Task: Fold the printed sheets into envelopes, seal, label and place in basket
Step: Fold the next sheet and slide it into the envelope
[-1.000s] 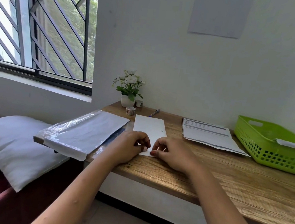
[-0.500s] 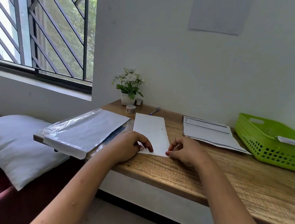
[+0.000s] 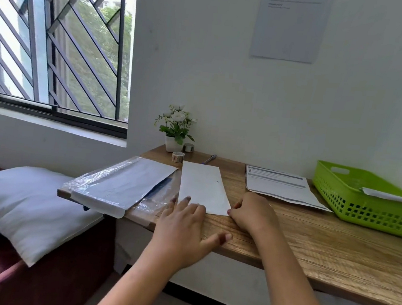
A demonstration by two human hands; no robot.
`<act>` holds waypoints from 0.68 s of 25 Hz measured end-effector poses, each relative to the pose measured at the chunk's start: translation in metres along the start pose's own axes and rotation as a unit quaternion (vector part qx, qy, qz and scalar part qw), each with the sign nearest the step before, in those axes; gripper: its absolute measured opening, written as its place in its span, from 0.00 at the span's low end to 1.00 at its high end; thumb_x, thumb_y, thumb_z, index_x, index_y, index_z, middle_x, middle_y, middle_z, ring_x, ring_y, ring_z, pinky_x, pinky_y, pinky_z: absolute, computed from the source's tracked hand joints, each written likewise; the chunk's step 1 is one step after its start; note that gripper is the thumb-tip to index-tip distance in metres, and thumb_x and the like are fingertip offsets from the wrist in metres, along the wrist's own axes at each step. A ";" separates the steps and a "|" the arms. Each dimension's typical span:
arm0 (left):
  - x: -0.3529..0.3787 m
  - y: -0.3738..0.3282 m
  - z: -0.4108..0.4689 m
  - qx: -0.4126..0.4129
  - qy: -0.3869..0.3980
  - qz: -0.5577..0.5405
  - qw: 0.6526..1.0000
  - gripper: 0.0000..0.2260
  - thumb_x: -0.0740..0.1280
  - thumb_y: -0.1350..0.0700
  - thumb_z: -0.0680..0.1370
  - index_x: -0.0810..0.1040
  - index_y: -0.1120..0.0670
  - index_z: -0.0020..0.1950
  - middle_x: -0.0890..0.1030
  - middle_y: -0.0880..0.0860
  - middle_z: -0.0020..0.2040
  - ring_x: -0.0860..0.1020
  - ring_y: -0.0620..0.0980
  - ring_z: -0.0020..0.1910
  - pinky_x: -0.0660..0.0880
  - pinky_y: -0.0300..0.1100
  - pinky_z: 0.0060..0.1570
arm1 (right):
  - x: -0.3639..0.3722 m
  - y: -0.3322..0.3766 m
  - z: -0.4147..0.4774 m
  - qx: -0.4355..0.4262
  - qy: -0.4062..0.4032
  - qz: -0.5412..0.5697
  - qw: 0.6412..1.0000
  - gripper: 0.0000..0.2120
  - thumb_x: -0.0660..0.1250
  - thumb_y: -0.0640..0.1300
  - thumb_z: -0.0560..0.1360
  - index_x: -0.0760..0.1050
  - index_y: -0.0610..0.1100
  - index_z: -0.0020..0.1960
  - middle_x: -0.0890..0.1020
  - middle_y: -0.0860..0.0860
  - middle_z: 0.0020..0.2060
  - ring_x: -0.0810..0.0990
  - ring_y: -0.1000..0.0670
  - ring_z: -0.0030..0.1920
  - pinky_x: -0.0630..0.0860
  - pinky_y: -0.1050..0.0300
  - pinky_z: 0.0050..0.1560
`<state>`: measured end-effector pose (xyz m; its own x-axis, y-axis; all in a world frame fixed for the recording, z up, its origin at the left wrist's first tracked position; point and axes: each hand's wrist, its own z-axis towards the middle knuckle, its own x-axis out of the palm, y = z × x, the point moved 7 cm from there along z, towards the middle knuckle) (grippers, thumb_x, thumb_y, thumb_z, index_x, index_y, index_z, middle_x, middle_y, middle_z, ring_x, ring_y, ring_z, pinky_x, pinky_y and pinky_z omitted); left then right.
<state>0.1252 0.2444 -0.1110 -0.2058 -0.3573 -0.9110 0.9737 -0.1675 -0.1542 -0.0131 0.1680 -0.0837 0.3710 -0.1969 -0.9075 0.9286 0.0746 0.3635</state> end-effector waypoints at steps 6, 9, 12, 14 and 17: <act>-0.012 -0.012 -0.016 0.074 -0.069 0.030 0.994 0.31 0.57 0.24 0.63 0.70 0.46 0.53 0.76 0.42 0.51 0.74 0.43 0.52 0.69 0.39 0.45 | -0.001 0.003 -0.006 0.017 0.046 -0.017 0.999 0.21 0.72 0.53 0.70 0.76 0.42 0.58 0.81 0.45 0.54 0.79 0.45 0.55 0.72 0.55 0.45; -0.015 -0.019 -0.024 0.100 -0.109 0.031 0.988 0.16 0.69 0.38 0.65 0.73 0.46 0.45 0.78 0.43 0.40 0.77 0.44 0.40 0.71 0.38 0.33 | -0.001 0.002 -0.008 0.015 0.080 -0.016 0.997 0.20 0.71 0.52 0.71 0.78 0.43 0.58 0.81 0.46 0.54 0.79 0.47 0.55 0.74 0.56 0.48; -0.018 -0.026 -0.035 0.141 -0.155 -0.003 0.978 0.11 0.73 0.49 0.62 0.75 0.47 0.41 0.76 0.43 0.35 0.76 0.45 0.34 0.70 0.37 0.29 | -0.004 -0.003 -0.012 0.003 0.082 0.030 0.996 0.17 0.73 0.49 0.70 0.78 0.44 0.57 0.81 0.49 0.53 0.78 0.50 0.52 0.73 0.58 0.46; -0.015 -0.028 -0.039 0.150 -0.149 -0.029 0.977 0.12 0.75 0.52 0.62 0.76 0.47 0.42 0.76 0.43 0.36 0.75 0.46 0.35 0.71 0.37 0.31 | -0.005 -0.007 -0.016 0.000 0.079 0.062 0.995 0.16 0.74 0.48 0.70 0.78 0.46 0.56 0.81 0.49 0.53 0.78 0.51 0.51 0.72 0.58 0.47; -0.017 -0.026 -0.032 0.129 -0.101 -0.022 0.986 0.15 0.75 0.52 0.64 0.76 0.44 0.47 0.77 0.42 0.43 0.76 0.44 0.42 0.72 0.37 0.38 | -0.007 -0.013 -0.019 -0.001 0.069 0.087 0.994 0.15 0.74 0.48 0.70 0.78 0.47 0.55 0.81 0.50 0.52 0.78 0.51 0.52 0.73 0.58 0.49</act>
<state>0.1064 0.2844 -0.1033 -0.2881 -0.5158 -0.8068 0.9118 -0.4053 -0.0665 -0.0275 0.1865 -0.0859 0.5225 -0.0453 -0.8514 0.8505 0.0981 0.5167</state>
